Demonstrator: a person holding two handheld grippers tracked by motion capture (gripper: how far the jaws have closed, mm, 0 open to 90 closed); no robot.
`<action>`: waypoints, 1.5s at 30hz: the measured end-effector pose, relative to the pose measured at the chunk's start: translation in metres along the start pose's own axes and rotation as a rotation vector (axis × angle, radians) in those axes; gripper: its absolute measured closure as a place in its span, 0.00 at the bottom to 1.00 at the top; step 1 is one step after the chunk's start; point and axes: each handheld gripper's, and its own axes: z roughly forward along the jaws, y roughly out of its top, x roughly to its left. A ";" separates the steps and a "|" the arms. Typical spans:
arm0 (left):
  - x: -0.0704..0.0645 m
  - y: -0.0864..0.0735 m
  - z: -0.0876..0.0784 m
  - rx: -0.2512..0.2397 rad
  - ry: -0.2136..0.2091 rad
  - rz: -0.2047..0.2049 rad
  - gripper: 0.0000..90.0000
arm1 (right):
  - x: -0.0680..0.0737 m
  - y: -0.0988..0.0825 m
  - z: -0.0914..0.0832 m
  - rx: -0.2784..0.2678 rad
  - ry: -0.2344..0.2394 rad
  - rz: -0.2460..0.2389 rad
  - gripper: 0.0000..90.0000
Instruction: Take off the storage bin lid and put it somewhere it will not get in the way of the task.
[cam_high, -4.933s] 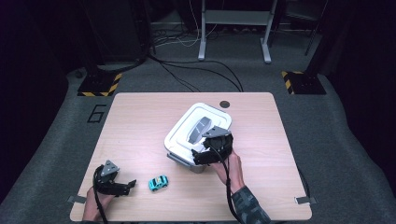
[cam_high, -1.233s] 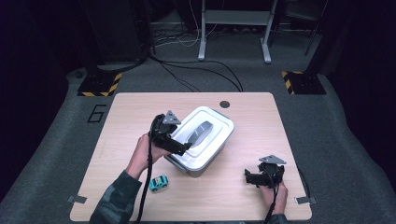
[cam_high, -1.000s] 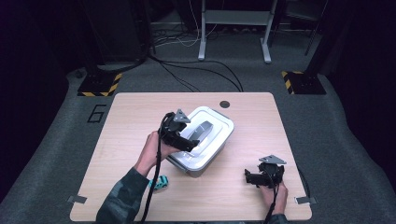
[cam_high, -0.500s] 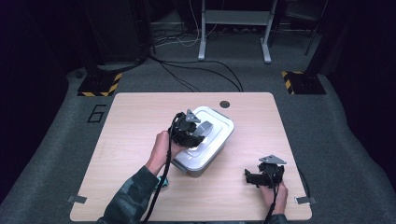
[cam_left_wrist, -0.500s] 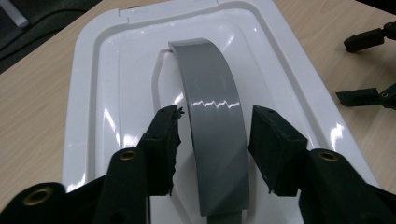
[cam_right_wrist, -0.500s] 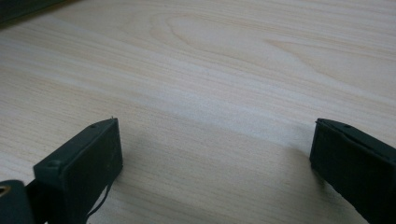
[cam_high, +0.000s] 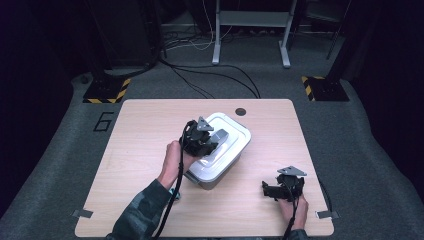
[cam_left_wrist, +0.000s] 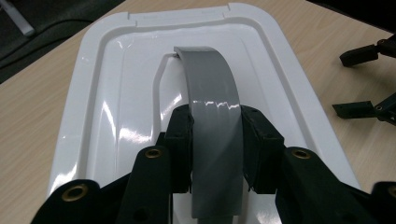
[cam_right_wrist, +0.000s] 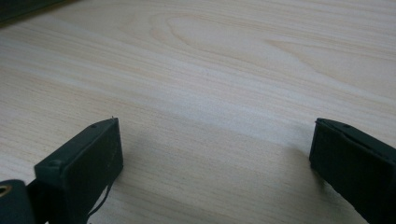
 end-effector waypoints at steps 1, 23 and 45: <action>0.000 0.000 0.000 -0.001 -0.003 -0.005 0.74 | 0.000 0.000 0.000 0.000 0.000 0.000 0.02; 0.013 0.009 -0.033 -0.097 -0.032 -0.060 0.74 | 0.000 0.000 0.000 -0.003 -0.002 0.005 0.02; 0.069 -0.021 -0.080 -0.153 0.076 -0.171 0.75 | 0.001 0.000 0.000 -0.002 -0.002 0.007 0.02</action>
